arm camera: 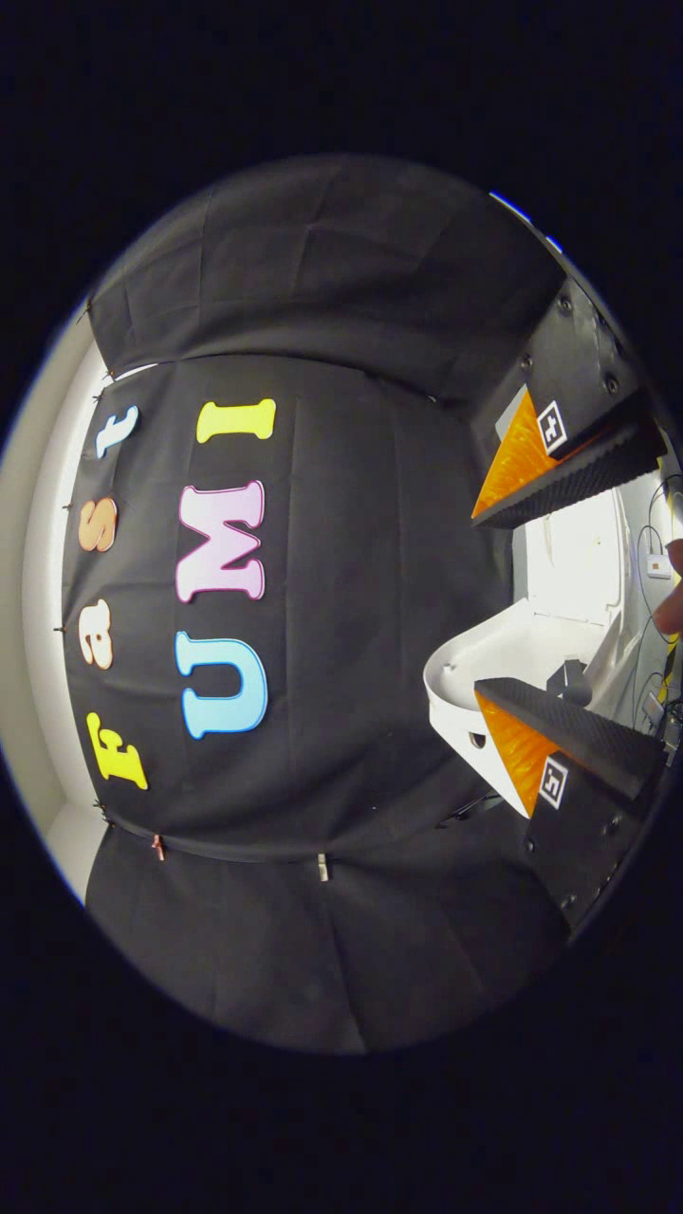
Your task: Open the toilet lid.
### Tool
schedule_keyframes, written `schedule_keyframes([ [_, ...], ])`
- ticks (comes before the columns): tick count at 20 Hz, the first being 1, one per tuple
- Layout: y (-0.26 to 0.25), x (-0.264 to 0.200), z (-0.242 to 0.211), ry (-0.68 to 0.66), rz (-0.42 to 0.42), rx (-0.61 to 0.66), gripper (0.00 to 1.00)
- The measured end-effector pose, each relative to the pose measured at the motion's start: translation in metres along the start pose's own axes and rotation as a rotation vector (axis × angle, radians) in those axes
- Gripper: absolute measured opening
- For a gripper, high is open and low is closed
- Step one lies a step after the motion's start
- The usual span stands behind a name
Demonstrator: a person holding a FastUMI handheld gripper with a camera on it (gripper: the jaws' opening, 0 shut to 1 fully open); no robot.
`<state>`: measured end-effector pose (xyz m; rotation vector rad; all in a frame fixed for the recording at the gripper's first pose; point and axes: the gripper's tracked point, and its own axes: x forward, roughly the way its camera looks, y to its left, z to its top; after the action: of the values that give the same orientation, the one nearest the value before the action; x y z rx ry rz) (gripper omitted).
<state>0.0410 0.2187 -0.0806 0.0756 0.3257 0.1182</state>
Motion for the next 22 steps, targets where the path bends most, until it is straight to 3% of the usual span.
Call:
schedule_keyframes([
  [10,-0.123,-0.046,0.079,-0.204,-0.171,-0.003,0.99],
  [22,-0.217,-0.085,0.103,-0.269,-0.274,0.007,0.99],
])
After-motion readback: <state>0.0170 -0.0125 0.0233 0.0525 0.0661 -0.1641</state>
